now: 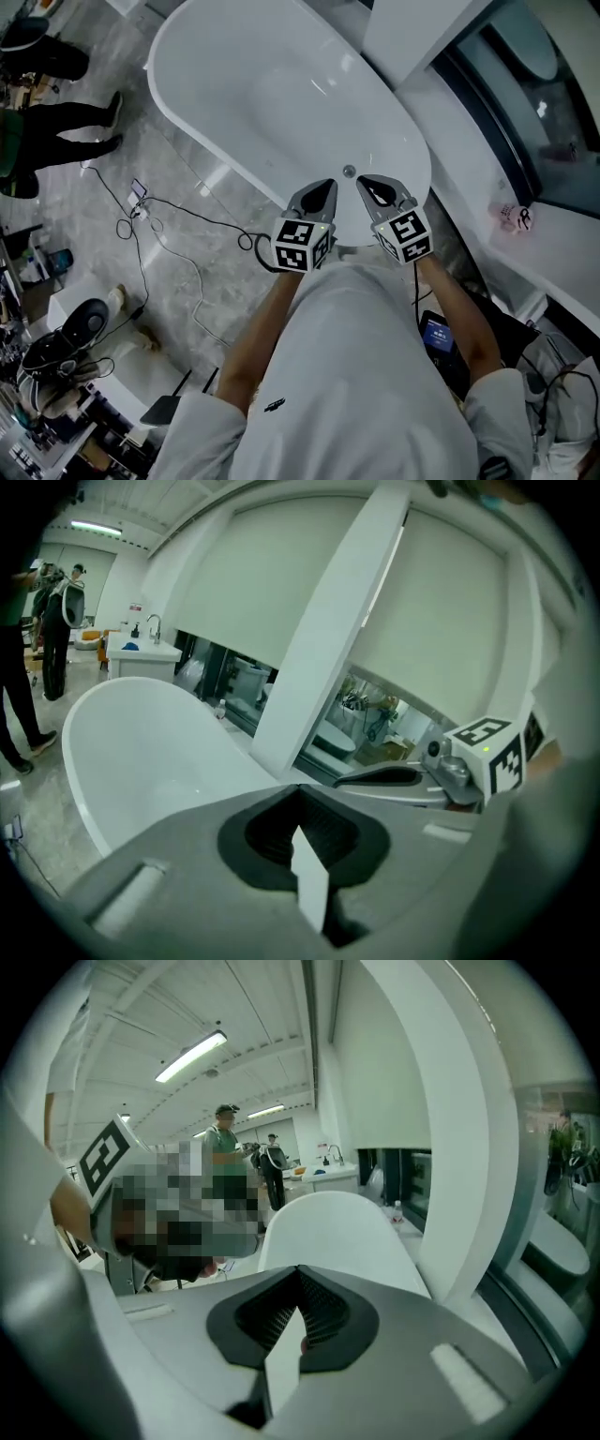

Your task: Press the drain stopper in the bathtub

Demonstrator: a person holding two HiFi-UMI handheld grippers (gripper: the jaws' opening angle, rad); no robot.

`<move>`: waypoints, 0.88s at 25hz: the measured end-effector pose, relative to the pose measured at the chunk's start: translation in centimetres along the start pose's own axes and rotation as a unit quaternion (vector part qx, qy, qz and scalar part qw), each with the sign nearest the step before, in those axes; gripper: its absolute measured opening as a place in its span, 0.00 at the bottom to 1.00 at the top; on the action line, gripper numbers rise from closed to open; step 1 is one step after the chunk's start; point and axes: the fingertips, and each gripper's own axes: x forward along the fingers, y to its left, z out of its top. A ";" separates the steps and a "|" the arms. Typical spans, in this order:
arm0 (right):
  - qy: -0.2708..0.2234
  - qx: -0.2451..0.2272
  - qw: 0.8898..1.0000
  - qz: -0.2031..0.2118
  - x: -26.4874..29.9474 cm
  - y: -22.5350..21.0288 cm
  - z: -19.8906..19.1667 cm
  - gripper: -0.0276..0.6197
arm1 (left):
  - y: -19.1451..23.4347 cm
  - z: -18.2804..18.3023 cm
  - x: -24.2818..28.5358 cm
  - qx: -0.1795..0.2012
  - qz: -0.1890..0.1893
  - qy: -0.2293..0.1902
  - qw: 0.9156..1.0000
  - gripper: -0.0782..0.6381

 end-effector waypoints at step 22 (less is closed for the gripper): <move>-0.195 0.024 0.981 0.005 -12.1 4.4 15.5 0.05 | -9.8 10.5 -7.9 0.079 -0.066 -0.082 0.991 0.11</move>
